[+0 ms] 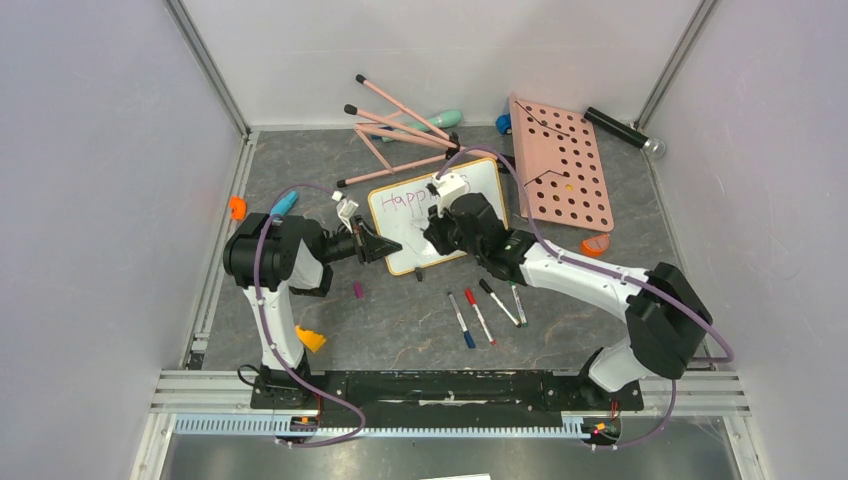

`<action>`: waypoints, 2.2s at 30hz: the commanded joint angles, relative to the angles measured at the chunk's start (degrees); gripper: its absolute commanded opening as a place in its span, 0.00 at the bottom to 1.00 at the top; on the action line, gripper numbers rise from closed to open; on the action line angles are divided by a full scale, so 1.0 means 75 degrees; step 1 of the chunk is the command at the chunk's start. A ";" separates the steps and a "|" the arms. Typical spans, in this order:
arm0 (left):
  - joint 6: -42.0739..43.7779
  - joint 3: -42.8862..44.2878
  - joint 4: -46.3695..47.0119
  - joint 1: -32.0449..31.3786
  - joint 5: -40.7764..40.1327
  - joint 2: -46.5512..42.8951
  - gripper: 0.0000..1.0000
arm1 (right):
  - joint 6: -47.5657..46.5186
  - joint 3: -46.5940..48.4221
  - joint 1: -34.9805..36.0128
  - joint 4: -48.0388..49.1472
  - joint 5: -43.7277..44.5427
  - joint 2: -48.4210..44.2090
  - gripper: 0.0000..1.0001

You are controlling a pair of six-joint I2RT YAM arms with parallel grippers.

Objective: Write a sentence on the whiteboard

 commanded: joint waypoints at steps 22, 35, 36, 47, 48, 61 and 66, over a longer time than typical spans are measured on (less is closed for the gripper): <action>0.0864 -0.0077 0.0283 -0.0008 -0.0194 0.0321 0.16 | 0.0079 0.1267 0.0345 -0.0047 0.0629 0.1207 0.00; 0.0807 -0.0024 0.0280 -0.0012 -0.0173 0.0385 0.15 | 0.0004 0.1121 0.0343 -0.0400 0.0897 0.0961 0.00; 0.0795 -0.0024 0.0280 -0.0007 -0.0166 0.0384 0.15 | -0.0002 0.1104 0.0339 -0.0401 0.0877 0.0955 0.00; 0.0796 -0.0020 0.0280 -0.0015 -0.0174 0.0386 0.15 | -0.0098 0.0741 0.0354 -0.0018 0.0333 0.0622 0.00; 0.0796 -0.0016 0.0280 -0.0007 -0.0173 0.0377 0.15 | -0.0114 0.0729 0.0348 -0.0018 0.0302 0.0620 0.00; 0.0805 -0.0020 0.0280 -0.0016 -0.0172 0.0378 0.15 | -0.0147 0.0950 0.0348 -0.0431 0.0495 0.1135 0.00; 0.0807 -0.0022 0.0280 -0.0006 -0.0173 0.0368 0.15 | -0.0126 0.0793 0.0346 -0.0481 0.0528 0.1120 0.00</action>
